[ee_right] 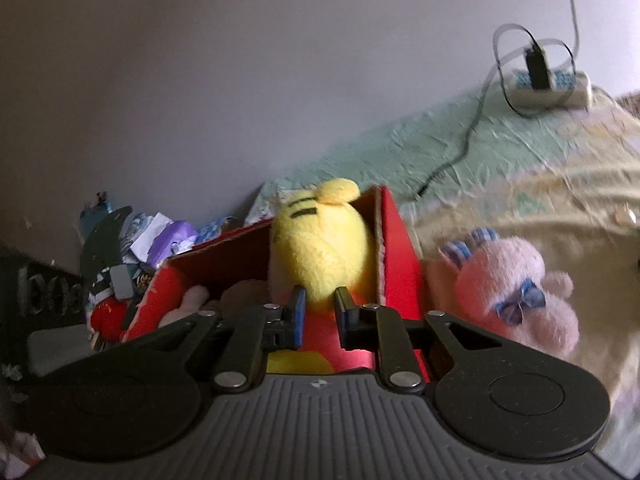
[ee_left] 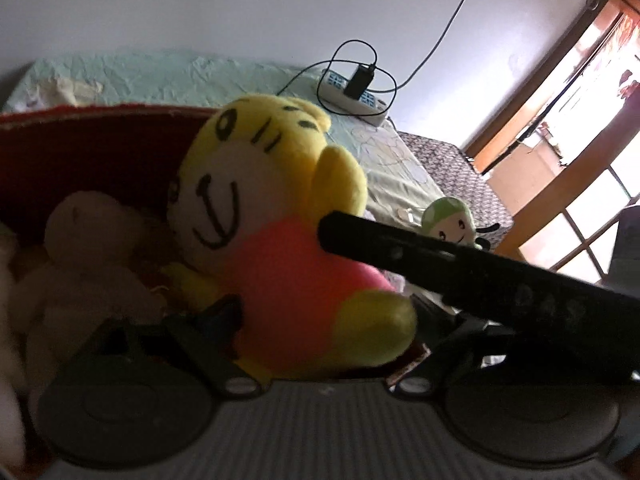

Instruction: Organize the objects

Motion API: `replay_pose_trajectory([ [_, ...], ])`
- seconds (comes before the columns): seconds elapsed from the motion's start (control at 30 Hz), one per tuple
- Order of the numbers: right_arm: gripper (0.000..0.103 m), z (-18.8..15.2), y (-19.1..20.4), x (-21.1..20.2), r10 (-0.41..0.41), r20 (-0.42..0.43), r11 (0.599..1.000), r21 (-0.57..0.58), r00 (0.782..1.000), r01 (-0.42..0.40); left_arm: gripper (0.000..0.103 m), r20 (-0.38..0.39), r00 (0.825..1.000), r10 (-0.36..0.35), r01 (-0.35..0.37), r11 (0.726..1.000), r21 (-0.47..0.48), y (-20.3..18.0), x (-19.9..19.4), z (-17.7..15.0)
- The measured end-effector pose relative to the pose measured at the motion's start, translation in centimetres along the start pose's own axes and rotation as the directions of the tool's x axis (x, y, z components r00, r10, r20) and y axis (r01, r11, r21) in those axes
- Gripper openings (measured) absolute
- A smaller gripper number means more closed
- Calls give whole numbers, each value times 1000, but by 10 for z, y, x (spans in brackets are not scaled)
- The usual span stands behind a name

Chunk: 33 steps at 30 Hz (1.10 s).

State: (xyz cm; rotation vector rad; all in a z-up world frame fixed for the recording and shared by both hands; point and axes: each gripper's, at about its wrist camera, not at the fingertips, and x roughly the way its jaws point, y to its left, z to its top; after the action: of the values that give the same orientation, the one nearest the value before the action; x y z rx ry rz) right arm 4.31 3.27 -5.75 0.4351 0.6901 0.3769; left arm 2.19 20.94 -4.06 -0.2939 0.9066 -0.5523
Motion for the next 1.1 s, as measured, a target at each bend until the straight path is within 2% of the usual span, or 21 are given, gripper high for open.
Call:
replay_pose_trajectory([
  [0.1,17,-2,-8,5,-6,-12,999,36,1000,6,89,5,1000,1,-1,1000,21,-2,0,1],
  [0.37,18,-6,-2,1,-4,15,1000,-29,1000,4,88,-1,1000,21,-21,999,27,7,-7,-1],
  [0.67,18,-8,-5,1,8,32,999,-48,999,-6,88,85,996,20,-27,996,86,3,-36,-7],
  [0.83,18,-8,-5,0,6,34,999,-54,999,-4,91,88,995,48,-50,999,14,19,-37,-5],
  [1.0,18,-8,-6,-1,13,34,999,-43,999,-11,91,87,996,19,-16,999,-29,27,-38,-6],
  [1.1,18,-8,-8,-1,22,35,999,-30,999,-21,91,91,996,22,-19,999,-35,29,-39,-5],
])
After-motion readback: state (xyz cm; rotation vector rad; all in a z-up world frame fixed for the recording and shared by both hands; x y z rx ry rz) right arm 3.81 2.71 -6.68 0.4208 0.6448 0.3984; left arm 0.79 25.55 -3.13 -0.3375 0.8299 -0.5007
